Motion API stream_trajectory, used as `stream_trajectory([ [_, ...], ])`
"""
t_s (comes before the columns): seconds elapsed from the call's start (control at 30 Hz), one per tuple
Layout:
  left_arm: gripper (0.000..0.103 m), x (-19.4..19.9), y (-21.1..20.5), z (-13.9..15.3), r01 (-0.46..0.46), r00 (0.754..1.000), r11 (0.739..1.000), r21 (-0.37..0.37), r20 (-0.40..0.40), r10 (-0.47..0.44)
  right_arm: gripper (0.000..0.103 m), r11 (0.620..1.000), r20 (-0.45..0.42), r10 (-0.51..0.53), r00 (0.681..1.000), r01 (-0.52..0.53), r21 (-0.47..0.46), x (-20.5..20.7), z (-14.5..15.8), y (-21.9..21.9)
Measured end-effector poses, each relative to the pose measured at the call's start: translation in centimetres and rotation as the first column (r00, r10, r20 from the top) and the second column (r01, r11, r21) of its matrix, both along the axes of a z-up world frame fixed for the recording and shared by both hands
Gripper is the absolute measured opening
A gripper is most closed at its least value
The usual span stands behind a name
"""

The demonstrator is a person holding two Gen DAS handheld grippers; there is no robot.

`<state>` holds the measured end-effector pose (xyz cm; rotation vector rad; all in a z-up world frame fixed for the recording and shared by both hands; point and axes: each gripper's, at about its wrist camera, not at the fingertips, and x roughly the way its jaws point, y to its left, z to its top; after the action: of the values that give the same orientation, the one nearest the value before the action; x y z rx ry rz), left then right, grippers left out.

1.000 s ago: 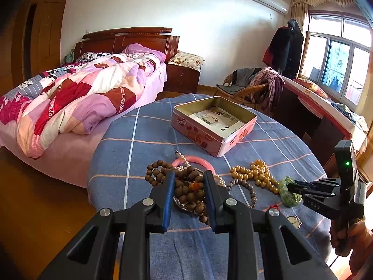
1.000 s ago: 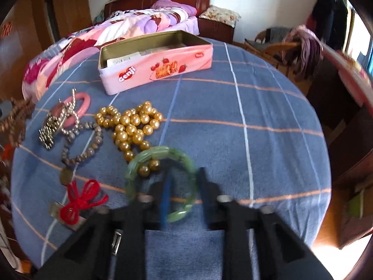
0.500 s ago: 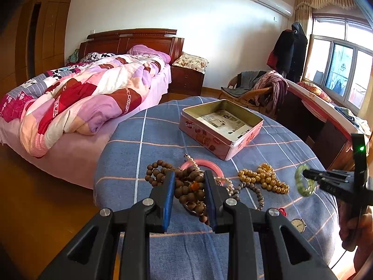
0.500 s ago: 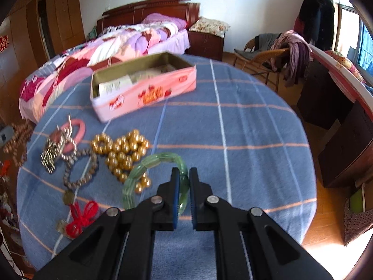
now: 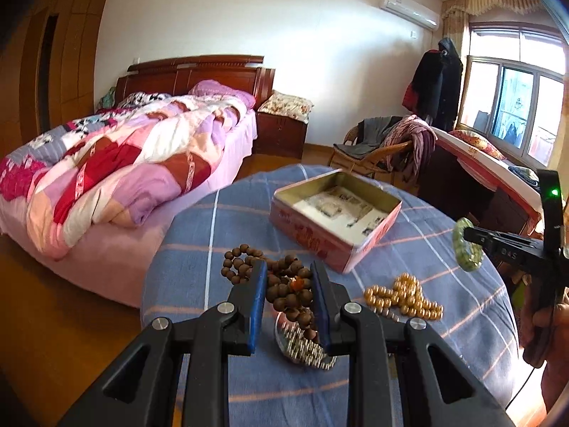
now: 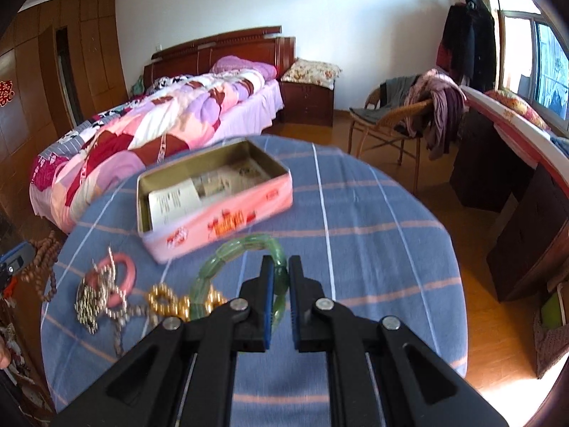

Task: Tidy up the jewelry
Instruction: 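Carry the wooden beads with left and jade bangle with right over the pink tin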

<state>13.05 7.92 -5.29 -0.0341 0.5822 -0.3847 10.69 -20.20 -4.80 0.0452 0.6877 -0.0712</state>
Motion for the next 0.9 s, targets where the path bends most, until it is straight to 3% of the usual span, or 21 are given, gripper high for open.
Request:
stream_trajectory([
  [0.5,0.025,7.1,-6.0,1.7,0.1,0.992,0.995,-0.021,0.081,-0.098,0.011,0.999,0.116,0.008,0.993,-0.013,0.036,8.9,1.5,0.7],
  [0.67,0.025,9.9,-8.4,0.8,0.137,0.988,0.99,-0.018,0.075,-0.136,0.011,0.998,0.076,0.021,0.997,-0.026,0.065,13.0,-0.8,0.9],
  [0.9,0.025,13.4,-10.5,-2.1,0.138,0.99,0.99,0.009,0.008,-0.138,0.011,0.996,0.028,0.051,0.998,-0.053,0.071,14.6,-3.2,1.4],
])
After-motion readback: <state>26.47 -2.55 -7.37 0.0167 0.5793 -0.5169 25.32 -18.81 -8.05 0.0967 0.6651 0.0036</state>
